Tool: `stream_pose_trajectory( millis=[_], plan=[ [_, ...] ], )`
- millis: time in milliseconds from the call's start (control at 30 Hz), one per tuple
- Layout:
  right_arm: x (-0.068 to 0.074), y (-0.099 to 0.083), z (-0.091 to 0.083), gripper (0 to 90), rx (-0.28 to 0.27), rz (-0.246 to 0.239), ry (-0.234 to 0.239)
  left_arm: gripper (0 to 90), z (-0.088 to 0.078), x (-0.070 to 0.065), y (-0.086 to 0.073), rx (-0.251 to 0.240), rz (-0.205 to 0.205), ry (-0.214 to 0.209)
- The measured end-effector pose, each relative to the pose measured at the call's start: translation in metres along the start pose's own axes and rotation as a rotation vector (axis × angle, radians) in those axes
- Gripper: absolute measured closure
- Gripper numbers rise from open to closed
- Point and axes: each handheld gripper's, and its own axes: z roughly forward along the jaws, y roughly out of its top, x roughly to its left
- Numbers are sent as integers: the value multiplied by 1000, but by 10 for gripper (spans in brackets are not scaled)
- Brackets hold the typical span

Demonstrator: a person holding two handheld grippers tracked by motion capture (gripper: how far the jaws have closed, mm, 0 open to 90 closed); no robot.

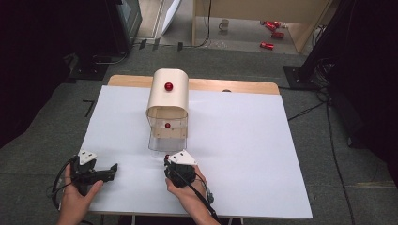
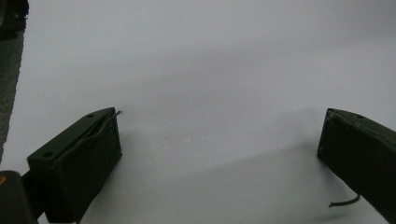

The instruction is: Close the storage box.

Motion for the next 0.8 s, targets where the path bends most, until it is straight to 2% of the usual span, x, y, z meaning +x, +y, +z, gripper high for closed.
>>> stream_pose_trajectory(
  millis=[800],
  plan=[
    [-17,24,30,760,1,12,-40,0,0,0,0,0,0,0]
  ],
)
